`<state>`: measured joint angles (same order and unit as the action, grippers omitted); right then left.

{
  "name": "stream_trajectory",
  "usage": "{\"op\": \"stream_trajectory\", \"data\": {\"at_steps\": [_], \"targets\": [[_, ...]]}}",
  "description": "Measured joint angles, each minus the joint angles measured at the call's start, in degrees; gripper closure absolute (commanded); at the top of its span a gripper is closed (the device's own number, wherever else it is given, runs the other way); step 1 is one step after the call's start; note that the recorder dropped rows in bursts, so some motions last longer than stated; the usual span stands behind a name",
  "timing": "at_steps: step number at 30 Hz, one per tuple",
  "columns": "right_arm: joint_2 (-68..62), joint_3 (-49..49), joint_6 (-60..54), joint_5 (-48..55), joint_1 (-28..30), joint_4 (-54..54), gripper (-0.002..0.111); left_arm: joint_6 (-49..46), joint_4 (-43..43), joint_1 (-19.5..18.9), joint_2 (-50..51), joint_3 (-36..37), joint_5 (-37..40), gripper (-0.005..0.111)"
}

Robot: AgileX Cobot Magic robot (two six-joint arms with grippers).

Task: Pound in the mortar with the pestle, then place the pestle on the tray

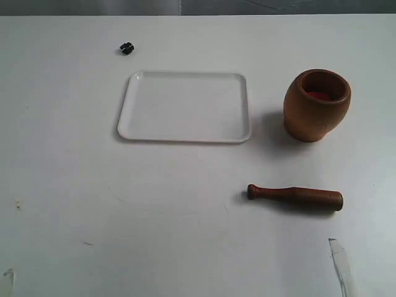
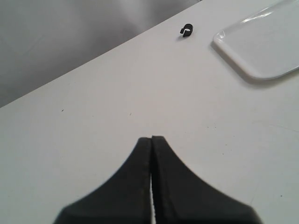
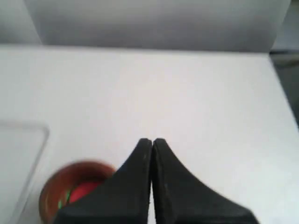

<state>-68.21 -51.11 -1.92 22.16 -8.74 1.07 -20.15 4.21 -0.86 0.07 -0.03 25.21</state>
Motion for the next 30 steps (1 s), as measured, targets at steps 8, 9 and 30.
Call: {"op": "stream_trajectory", "data": {"at_steps": [8, 9, 30], "targets": [[-21.88, -18.64, -35.96, 39.97, -8.39, 16.04, 0.108, 0.00, 0.00, 0.00, 0.00, 0.00, 0.00, 0.107], [-23.08, -19.12, -39.55, 42.75, -9.77, 16.16, 0.108, 0.00, 0.00, 0.00, 0.00, 0.00, 0.00, 0.107], [-28.26, 0.90, -51.28, 29.34, -33.22, 12.68, 0.037, 0.00, 0.00, 0.00, 0.00, 0.00, 0.00, 0.107]]}}
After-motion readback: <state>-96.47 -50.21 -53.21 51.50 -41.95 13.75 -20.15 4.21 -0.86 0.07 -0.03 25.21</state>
